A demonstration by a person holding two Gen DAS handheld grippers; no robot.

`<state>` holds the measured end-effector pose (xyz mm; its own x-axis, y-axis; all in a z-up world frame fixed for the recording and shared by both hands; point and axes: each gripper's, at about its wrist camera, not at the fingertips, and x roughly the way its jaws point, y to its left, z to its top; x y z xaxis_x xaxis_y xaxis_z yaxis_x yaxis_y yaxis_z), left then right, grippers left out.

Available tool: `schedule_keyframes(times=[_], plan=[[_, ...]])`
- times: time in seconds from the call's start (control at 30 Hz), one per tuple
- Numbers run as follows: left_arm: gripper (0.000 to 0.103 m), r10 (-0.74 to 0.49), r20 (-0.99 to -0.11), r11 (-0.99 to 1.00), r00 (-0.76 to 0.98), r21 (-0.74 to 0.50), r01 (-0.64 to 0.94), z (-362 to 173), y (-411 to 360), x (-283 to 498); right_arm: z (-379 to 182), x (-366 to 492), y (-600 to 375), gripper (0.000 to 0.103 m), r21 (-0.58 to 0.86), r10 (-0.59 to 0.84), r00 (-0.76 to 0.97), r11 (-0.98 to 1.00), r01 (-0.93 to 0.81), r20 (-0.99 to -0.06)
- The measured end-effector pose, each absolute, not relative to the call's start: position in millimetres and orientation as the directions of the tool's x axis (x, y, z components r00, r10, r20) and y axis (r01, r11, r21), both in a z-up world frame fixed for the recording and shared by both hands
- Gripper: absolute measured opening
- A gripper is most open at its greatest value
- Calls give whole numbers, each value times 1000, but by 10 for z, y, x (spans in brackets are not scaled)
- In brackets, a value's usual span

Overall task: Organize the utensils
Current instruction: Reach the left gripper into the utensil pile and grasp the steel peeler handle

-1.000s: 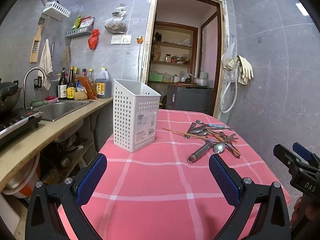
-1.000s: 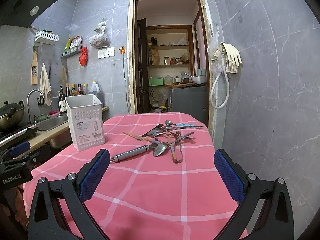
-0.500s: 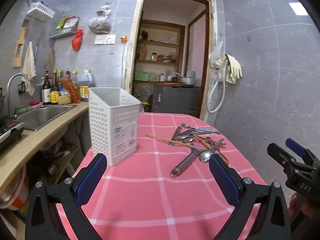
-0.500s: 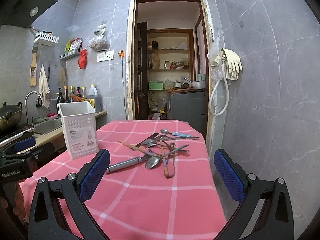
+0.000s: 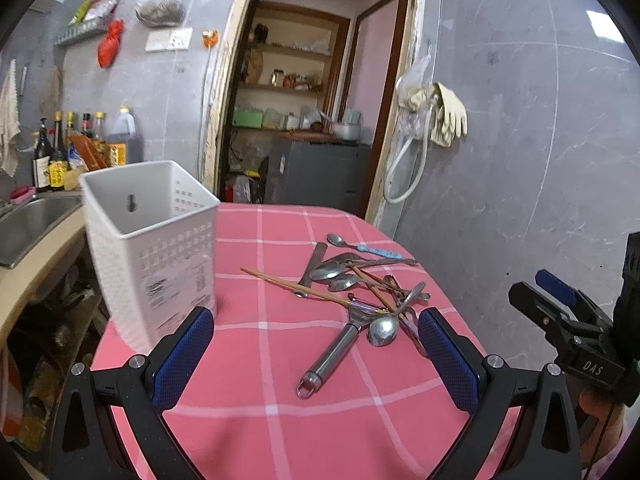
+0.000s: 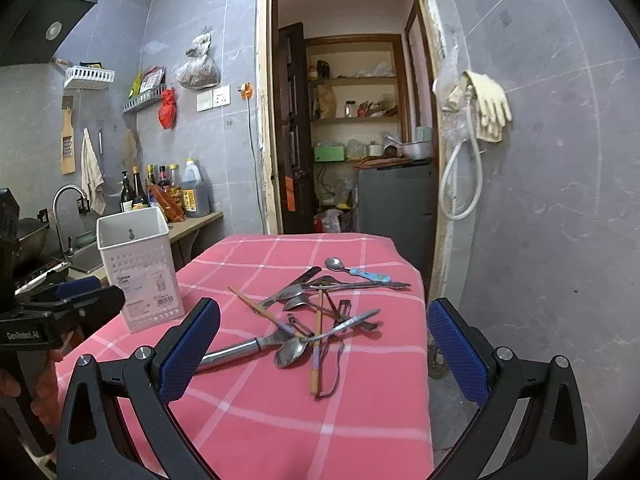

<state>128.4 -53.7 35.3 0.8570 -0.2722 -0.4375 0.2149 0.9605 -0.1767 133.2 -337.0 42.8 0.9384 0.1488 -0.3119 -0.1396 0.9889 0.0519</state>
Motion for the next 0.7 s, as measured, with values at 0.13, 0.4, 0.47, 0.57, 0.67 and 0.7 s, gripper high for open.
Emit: schedule_keyframes(times=[0.13,0.4,0.47,0.57,0.67,0.7], plan=[[103,-280,-473,959,836,-169,226,366,-640,1503,404,1592,-3418,102,71,181,924,983,-167,-337],[103,-297,-568,954,767,-137,267,275,-814,1905,218,2092,-3543,102,153,244,876,968,-197,-416],[103,-312,-602,947,735,-130,295,200,-875,2014,135,2195,-3564,100,169,254,859,965,-199,-444],[97,-356,-655,929,667,-171,328,88,-918,2174,-2,2342,-3575,88,188,269,831,961,-201,-487],[82,-406,-706,909,580,-245,337,-43,-929,2347,-162,2466,-3584,78,225,295,793,953,-203,-533],[77,-424,-716,901,555,-269,340,-84,-933,2390,-218,2506,-3591,73,240,306,780,949,-205,-546]])
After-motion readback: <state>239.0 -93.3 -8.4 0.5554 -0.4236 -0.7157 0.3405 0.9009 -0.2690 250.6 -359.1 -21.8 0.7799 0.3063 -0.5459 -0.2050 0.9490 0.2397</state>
